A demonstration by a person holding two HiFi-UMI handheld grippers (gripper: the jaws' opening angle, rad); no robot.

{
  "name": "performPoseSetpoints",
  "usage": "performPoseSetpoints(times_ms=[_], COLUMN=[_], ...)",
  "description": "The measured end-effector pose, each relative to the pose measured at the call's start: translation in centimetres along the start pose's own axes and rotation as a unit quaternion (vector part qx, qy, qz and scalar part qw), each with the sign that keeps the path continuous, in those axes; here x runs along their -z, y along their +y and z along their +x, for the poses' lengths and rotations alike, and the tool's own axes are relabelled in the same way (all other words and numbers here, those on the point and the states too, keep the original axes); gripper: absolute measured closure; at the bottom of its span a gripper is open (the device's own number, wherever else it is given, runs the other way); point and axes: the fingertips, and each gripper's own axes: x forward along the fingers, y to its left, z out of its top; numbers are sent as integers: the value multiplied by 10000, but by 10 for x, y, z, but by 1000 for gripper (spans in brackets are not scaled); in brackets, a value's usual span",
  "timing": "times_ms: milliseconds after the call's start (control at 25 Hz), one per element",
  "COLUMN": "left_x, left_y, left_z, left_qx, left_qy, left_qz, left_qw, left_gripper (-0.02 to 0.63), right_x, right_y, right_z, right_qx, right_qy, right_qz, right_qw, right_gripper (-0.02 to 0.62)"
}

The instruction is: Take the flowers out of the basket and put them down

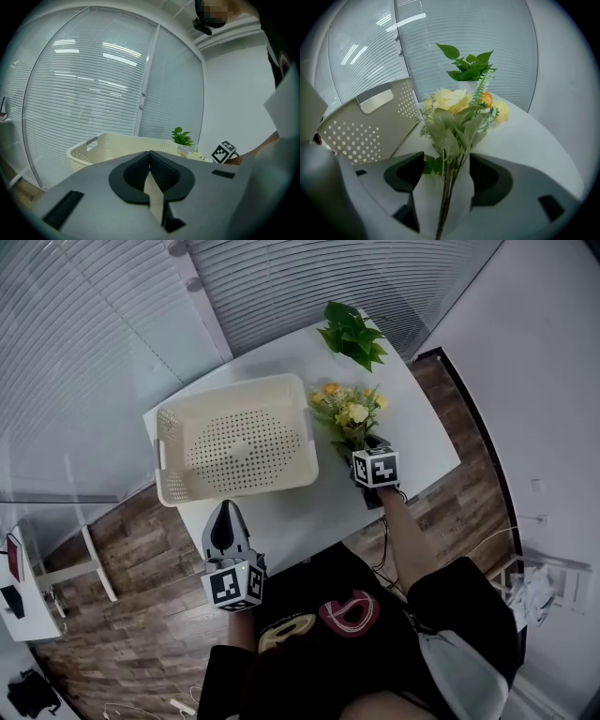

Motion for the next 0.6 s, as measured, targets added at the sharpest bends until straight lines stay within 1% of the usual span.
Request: performPoseSetpoints(times_ms=[160,400,600], left_x=[1,3,0], left_y=[-1,1,0], left_z=[-2,-8,-14], left_qx=[50,135,259], left_qy=[-27,-55,-125], left_qz=[-37,-74,-89], left_qw=[10000,9999,9995], left_gripper=[589,589,589], right_x=[-1,-13,-27], right_y=[1,9,17], right_z=[-5,-24,-46], right_qx=[-24,-13,-20], right_qy=[-19,-283,-586], right_qz=[43,33,-27], right_qw=[10000,9996,9983], right_gripper=[273,244,232])
